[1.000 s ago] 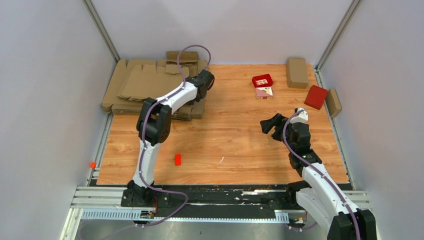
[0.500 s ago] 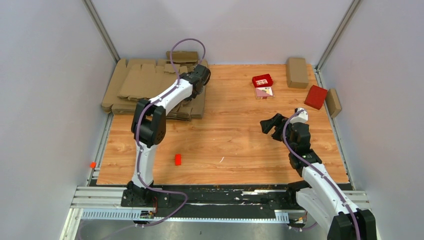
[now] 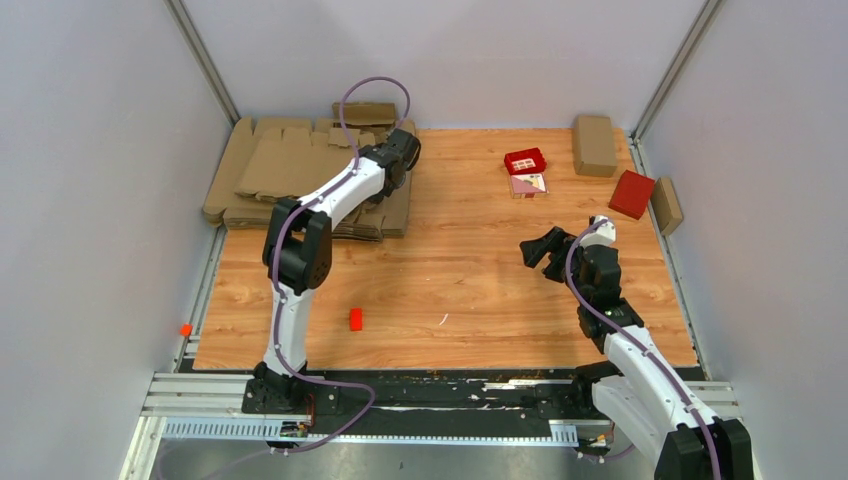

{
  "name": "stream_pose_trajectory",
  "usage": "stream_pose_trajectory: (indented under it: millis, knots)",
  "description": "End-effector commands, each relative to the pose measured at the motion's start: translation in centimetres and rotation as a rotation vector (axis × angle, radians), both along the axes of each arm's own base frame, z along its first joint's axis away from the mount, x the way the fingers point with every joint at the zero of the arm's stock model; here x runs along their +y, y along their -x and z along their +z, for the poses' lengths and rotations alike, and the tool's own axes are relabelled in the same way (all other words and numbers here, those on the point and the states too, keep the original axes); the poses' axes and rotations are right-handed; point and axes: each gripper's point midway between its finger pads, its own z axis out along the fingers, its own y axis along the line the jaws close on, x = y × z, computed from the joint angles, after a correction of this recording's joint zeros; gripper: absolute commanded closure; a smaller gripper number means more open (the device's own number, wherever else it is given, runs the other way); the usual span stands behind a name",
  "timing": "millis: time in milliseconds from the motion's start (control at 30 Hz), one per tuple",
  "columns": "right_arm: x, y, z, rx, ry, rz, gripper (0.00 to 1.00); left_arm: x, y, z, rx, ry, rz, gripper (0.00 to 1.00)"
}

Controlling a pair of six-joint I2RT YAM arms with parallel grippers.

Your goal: Fold the paper box

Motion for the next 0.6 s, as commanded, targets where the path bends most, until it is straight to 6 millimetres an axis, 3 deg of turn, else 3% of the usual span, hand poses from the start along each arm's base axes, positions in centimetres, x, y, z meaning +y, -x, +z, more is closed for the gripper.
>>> stream_pose_trajectory:
  millis: [0,200,300,567]
  knots:
    - [0.4,-0.9,2.5,-0.074,0.001,0.017,0.15,-0.9,-0.9,1.1,-0.028,0.039,-0.006,0.45]
    - [0.3,-0.9,2.5,-0.075,0.003,0.016,0.15,-1.1,-1.1,0.3,-0.007,0.04,-0.012,0.41]
    - [0.4,-0.9,2.5,-0.074,0.004,0.017,0.15,-1.0,-1.0,-0.4,0.007,0.033,-0.006,0.46]
    - [0.2,-0.8,2.7,-0.078,0.007,0.013,0.15,-0.4,-1.2,-0.8,0.005,0.023,0.014,0.47]
